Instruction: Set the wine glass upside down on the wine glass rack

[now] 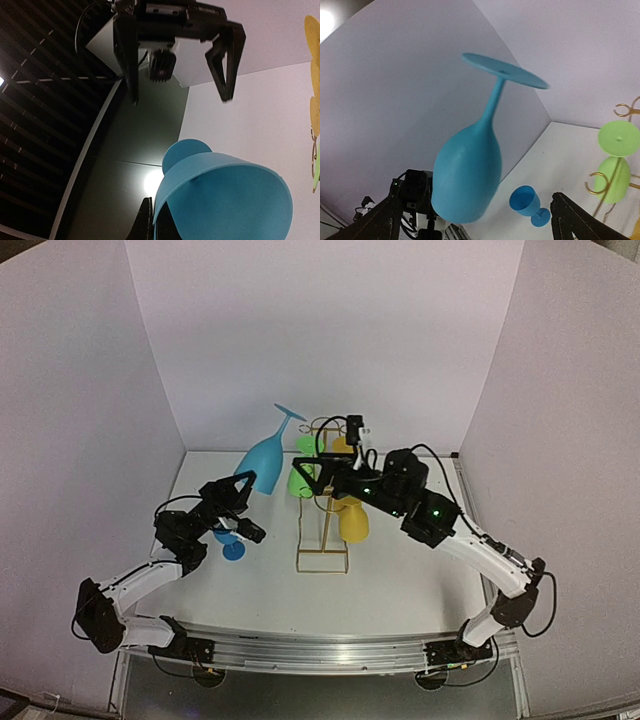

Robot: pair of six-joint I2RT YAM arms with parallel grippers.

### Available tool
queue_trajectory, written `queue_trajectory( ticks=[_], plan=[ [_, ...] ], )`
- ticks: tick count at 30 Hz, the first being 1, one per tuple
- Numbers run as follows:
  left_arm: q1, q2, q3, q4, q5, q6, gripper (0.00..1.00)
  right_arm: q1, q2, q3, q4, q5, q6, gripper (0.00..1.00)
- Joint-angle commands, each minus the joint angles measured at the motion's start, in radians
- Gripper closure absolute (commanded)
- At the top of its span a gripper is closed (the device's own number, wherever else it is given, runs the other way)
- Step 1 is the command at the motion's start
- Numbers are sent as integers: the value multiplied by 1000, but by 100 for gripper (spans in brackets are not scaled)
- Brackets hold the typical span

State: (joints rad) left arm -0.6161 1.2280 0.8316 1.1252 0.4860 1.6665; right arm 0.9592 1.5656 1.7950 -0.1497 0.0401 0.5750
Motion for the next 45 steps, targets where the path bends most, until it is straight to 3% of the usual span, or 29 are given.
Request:
queue_trajectory(
  ticks=[1,14,30,34,40,43,45],
  plan=[
    [-25,-44,-2,74,61,85,100,90,135,157,91,-8,-83,2],
    [-51,-66,-25,114,92,66,100,147,334,286,198,41,-61,4],
    [-53,-83,-57,85,71,55,100,148,288,204,255,67,-94,58],
    [-52,-89,-65,63,53,50,94,148,251,160,256,110,-136,88],
    [-53,-106,-94,50,73,40,87,147,199,114,257,137,-185,91],
    [-53,-107,-100,44,74,33,83,147,184,98,257,157,-207,97],
    [-53,-106,-101,42,68,22,74,147,173,88,258,161,-228,100]
  ],
)
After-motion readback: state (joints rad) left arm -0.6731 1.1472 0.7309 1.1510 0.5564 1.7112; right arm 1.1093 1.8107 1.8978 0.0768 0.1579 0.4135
